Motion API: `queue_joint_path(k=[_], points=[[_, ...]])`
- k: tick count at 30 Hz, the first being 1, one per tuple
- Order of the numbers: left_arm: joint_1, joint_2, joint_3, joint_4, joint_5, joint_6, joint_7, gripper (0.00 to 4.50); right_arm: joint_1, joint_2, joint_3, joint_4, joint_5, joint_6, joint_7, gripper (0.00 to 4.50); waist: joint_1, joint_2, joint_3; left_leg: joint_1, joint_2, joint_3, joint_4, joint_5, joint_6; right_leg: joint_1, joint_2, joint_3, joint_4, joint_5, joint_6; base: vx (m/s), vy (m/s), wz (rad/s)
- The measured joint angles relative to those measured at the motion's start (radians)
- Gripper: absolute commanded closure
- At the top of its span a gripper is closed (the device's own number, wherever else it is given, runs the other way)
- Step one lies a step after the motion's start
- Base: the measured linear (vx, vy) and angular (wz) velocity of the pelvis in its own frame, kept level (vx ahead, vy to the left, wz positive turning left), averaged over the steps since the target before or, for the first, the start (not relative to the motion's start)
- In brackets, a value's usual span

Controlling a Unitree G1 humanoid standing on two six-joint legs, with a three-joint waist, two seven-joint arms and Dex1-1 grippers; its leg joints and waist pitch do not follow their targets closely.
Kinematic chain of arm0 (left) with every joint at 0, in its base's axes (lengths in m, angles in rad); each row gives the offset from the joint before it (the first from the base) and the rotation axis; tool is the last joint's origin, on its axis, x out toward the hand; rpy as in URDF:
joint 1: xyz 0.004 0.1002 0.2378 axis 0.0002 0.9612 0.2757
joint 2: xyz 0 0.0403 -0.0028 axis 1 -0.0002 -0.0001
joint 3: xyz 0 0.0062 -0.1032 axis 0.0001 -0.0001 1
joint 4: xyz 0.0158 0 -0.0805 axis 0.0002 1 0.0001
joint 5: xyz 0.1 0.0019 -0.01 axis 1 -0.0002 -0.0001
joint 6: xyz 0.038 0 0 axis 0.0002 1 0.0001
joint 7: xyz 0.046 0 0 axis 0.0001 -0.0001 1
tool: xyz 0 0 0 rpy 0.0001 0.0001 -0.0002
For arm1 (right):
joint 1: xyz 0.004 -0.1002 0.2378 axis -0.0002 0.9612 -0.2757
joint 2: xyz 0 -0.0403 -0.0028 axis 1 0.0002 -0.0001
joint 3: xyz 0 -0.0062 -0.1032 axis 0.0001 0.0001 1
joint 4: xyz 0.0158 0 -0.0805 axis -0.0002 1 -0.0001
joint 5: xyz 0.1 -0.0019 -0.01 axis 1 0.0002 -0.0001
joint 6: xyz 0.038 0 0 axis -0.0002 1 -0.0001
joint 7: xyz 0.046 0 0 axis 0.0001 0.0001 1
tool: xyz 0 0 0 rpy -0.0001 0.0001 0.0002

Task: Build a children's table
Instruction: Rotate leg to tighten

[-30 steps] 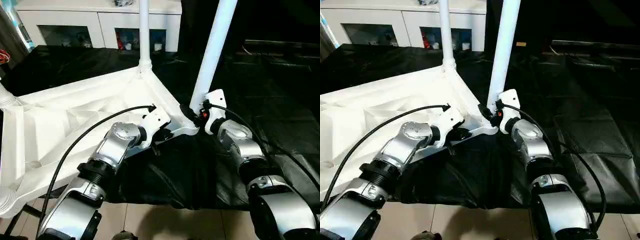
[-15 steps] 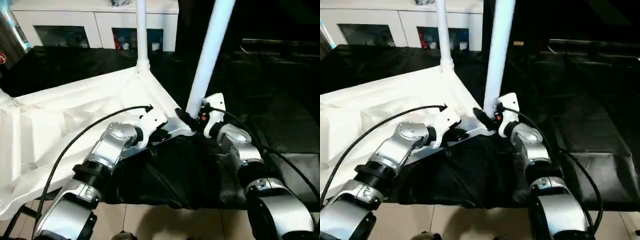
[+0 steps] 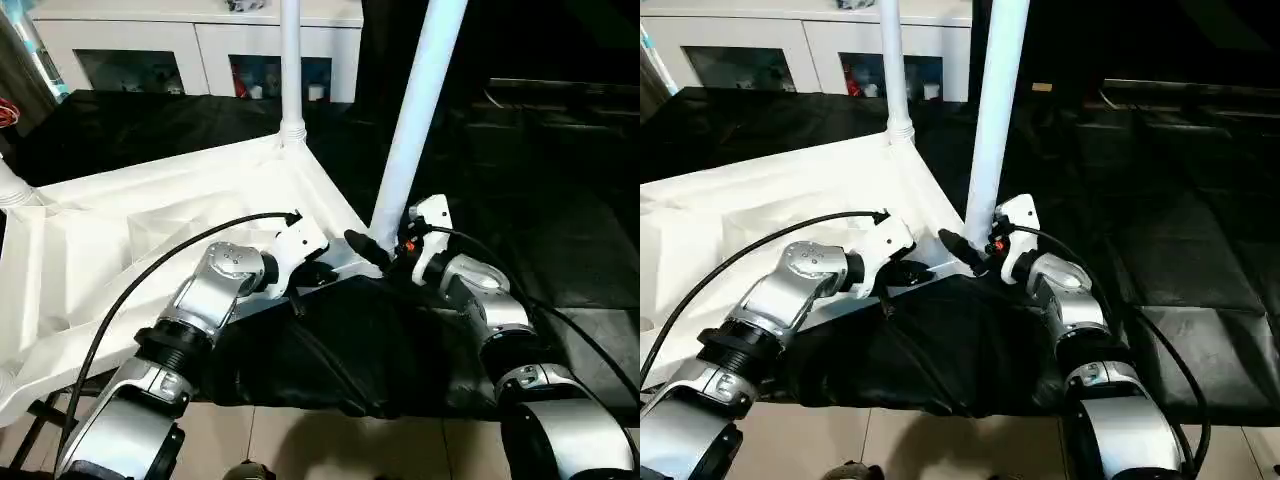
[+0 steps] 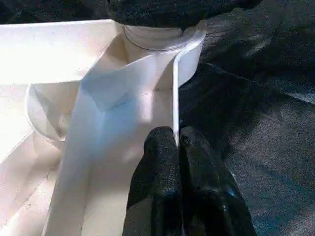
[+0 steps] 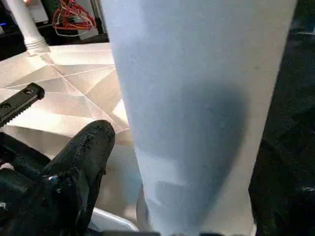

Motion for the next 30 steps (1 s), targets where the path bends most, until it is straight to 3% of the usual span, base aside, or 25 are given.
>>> queue_joint_path(k=[5, 13, 19, 25, 30], points=[[0.0, 0.009, -0.001, 0.0, -0.004, -0.006, -0.026, 4.5, 0.008, -0.01, 0.005, 0.0, -0.001, 0.006, 0.023, 0.47, 0.004, 0.0, 0.0, 0.0, 0.0, 0.0, 0.002, 0.0, 0.0, 0.0, 0.0, 0.0, 0.001, 0.0, 0.0, 0.0, 0.0, 0.0], [0.001, 0.045, -0.017, 0.0, -0.021, -0.055, -0.124, 4.5, 0.028, -0.054, 0.04, -0.006, -0.024, 0.024, 0.128, 0.47, 0.031, 0.009, 0.005, -0.005, 0.003, 0.0, 0.011, 0.0, 0.0, -0.005, 0.0, 0.0, 0.011, 0.0, 0.0, 0.0, 0.0, 0.0], [0.004, 0.078, -0.032, 0.0, -0.034, -0.102, -0.207, 4.5, 0.033, -0.075, 0.062, -0.026, -0.025, 0.032, 0.23, 0.47, 0.04, 0.01, 0.006, -0.013, 0.006, 0.0, 0.02, 0.0, 0.0, -0.011, 0.0, -0.001, 0.019, 0.0, -0.001, 0.0, 0.0, 0.0], [0.004, 0.118, -0.054, 0.0, -0.038, -0.155, -0.307, 4.5, 0.072, -0.12, 0.103, -0.093, -0.025, 0.044, 0.358, 0.47, 0.058, 0.01, 0.006, -0.014, 0.006, 0.0, 0.023, 0.0, 0.0, -0.011, 0.0, -0.001, 0.021, 0.0, -0.001, 0.0, 0.0, 0.0], [0.004, 0.13, -0.067, 0.006, -0.038, -0.189, -0.357, 4.5, 0.103, -0.149, 0.125, -0.141, -0.026, 0.043, 0.416, 0.83, 0.066, 0.01, 0.006, -0.014, 0.006, 0.0, 0.025, 0.0, 0.0, -0.01, -0.001, -0.001, 0.021, 0.0, -0.001, 0.0, 0.0, 0.0]])
